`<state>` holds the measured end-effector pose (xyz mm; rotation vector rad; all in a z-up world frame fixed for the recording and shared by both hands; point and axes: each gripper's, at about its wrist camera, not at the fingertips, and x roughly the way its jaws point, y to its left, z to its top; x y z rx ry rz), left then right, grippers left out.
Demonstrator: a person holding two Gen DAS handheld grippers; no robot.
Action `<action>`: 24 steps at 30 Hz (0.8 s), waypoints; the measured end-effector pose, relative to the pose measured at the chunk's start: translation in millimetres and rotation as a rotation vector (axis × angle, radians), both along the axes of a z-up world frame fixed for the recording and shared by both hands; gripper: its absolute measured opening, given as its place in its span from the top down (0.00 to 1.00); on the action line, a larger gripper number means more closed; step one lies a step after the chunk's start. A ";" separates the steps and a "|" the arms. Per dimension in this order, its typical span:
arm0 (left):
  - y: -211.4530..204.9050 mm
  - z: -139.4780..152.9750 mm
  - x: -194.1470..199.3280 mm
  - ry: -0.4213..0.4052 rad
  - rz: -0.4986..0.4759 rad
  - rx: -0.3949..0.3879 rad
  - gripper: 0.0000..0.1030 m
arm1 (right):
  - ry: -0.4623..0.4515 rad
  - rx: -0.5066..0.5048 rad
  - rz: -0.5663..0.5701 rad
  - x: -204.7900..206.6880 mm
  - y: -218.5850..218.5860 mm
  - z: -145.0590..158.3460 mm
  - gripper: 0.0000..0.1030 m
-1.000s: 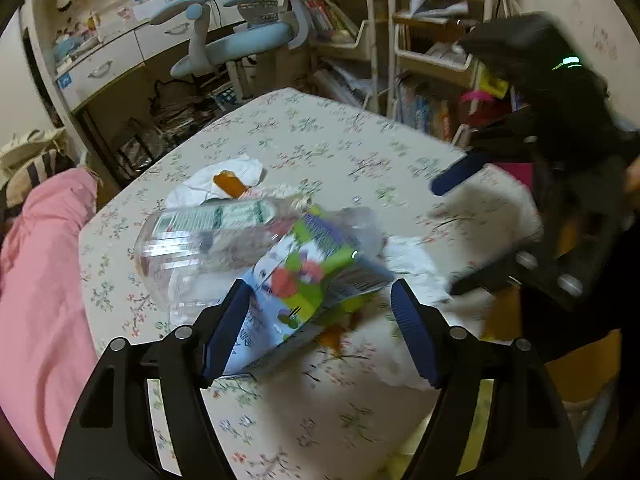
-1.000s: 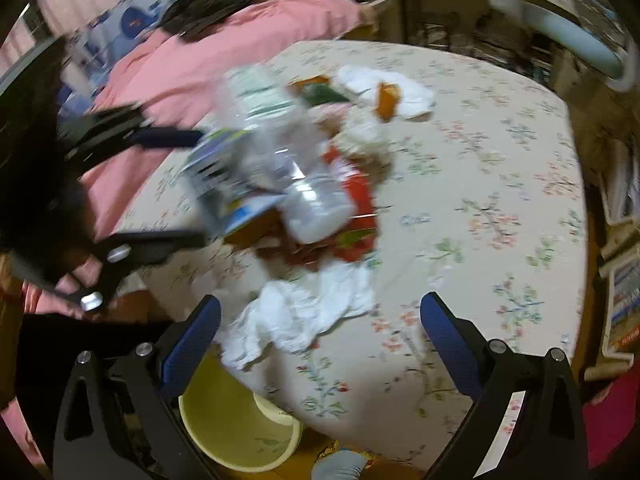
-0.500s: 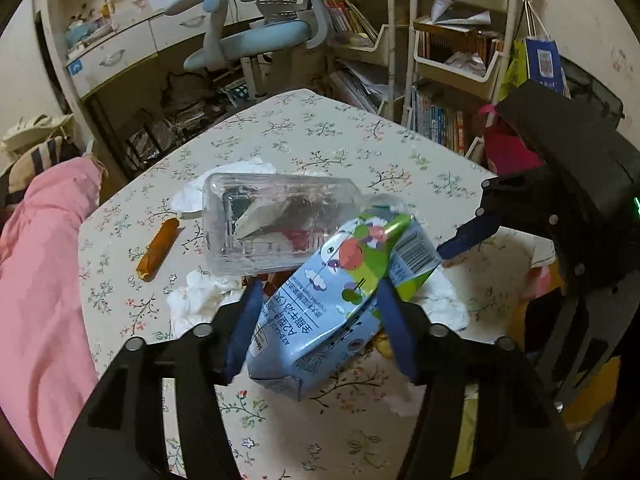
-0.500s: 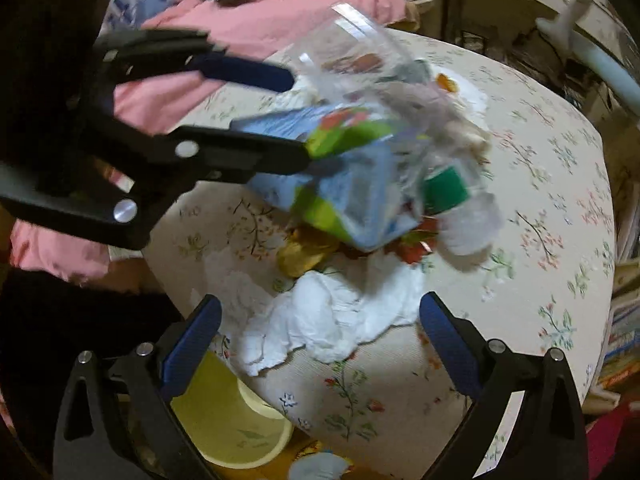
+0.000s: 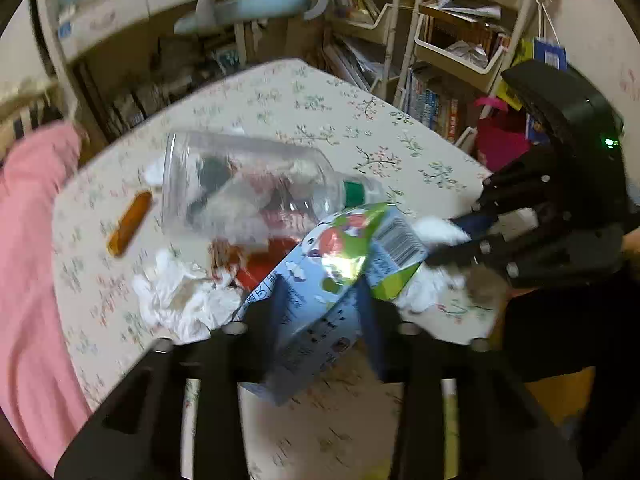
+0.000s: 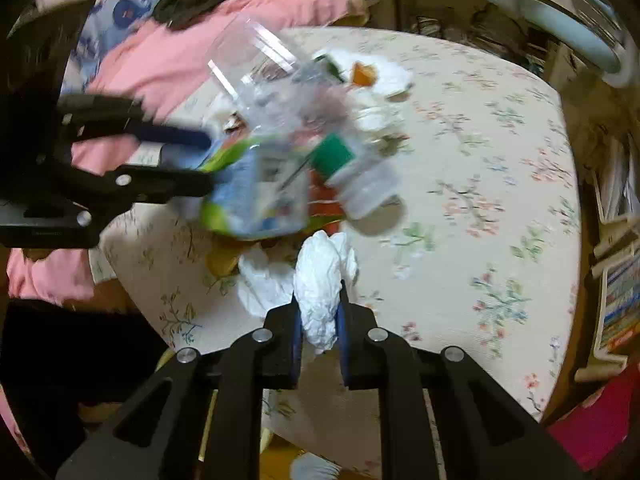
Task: Collect trash
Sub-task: 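Grasp the blue-green juice carton with the left tool while the right tool grasps a crumpled tissue, then carry the carton and tissue with both tools down over the yellow-green bin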
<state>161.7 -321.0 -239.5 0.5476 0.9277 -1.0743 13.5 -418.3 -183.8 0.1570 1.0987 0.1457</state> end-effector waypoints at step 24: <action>-13.6 -6.3 -22.2 -0.131 -0.042 0.036 0.49 | -0.040 0.042 -0.106 -2.3 -26.1 14.2 0.85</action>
